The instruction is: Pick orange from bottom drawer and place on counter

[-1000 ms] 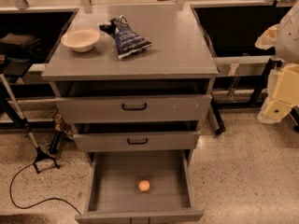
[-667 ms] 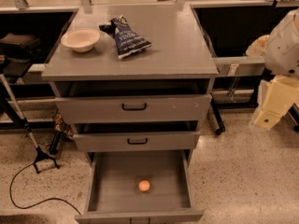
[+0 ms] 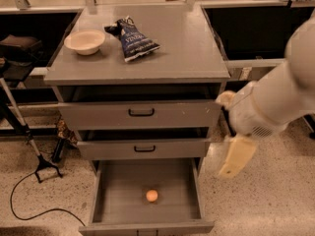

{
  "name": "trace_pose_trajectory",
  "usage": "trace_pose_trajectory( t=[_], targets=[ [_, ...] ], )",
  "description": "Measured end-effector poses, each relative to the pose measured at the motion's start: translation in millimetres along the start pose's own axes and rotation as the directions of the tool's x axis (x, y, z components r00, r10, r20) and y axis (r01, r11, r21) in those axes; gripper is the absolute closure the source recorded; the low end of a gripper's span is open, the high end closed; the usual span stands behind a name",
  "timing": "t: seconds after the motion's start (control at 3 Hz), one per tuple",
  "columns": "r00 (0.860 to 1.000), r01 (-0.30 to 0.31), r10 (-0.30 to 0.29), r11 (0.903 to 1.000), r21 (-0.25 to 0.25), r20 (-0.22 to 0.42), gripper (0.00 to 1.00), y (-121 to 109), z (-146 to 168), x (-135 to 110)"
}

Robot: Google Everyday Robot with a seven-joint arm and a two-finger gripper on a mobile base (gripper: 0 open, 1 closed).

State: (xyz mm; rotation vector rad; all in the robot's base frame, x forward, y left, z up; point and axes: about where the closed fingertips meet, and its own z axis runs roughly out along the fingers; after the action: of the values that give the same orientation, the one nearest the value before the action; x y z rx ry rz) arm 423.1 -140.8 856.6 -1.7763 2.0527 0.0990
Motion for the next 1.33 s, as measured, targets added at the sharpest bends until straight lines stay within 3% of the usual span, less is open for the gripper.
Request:
trace_pose_trajectory(
  t=[0.33,0.67,1.0,1.33],
  targets=[
    [0.995,-0.038,0.047,0.9939,-0.103,0.083,0.0,34.5,97.2,-1.8],
    [0.983,-0.064,0.095,0.9803,-0.187,0.158,0.0,63.1,190.0,-0.8],
    [0.96,-0.086,0.142,0.9696,-0.229,0.241,0.0,89.0,268.4,0.5],
    [0.925,-0.139,0.207,0.9644,-0.225,0.319,0.0,95.6,334.7,-1.3]
  ],
)
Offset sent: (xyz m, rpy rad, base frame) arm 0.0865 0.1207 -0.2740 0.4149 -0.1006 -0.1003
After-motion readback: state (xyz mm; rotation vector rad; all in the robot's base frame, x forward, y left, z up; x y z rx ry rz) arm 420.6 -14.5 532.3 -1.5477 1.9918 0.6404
